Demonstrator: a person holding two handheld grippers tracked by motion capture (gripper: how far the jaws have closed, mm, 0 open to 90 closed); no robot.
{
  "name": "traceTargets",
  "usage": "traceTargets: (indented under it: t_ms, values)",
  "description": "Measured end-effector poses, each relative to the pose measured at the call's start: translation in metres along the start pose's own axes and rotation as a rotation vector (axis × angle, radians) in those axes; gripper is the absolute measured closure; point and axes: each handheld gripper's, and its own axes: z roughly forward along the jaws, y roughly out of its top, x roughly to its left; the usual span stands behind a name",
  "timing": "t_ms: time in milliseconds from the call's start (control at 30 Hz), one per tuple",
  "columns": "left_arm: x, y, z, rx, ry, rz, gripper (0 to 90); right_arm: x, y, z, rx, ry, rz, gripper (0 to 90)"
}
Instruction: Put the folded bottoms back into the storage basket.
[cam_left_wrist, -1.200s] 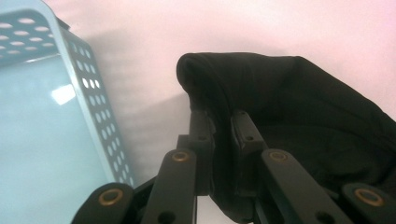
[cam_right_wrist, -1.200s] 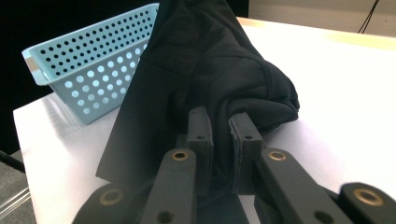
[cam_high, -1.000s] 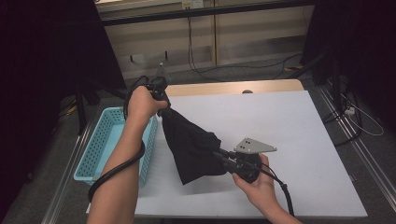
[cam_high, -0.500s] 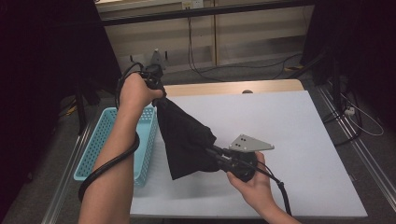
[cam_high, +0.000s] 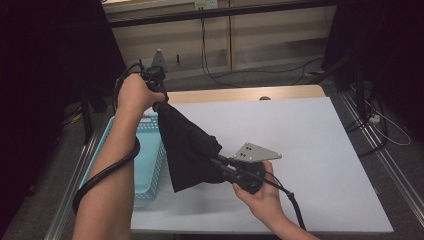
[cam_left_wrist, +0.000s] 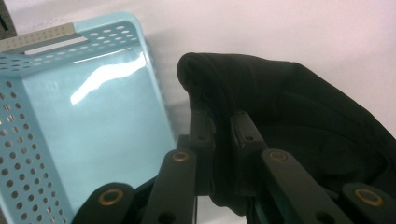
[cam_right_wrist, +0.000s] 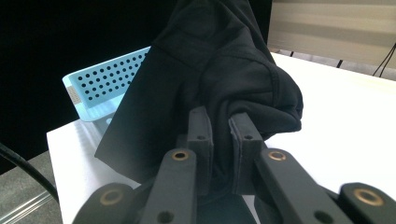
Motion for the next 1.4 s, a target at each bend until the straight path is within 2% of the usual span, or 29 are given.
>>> traceTargets:
  t_ms: [433,700,1000,1267,1400]
  values:
    - [0.014,-0.006,-0.023,0.008,0.017,-0.022,81.4,0.012,0.009,0.008,-0.041,0.017,-0.029,81.5]
    - [0.024,-0.01,-0.04,-0.006,0.037,-0.033,81.4,0.021,0.019,0.016,-0.072,0.026,-0.036,81.5]
    - [0.045,-0.018,-0.051,-0.022,0.033,-0.062,81.4,0.035,0.029,0.03,-0.076,0.06,-0.052,81.6]
    - [0.063,-0.027,-0.068,-0.05,0.05,-0.073,81.5,0.047,0.039,0.045,-0.079,0.089,-0.073,81.5]
    - [0.071,-0.029,-0.073,-0.063,0.064,-0.094,81.5,0.053,0.045,0.053,-0.088,0.101,-0.081,81.5]
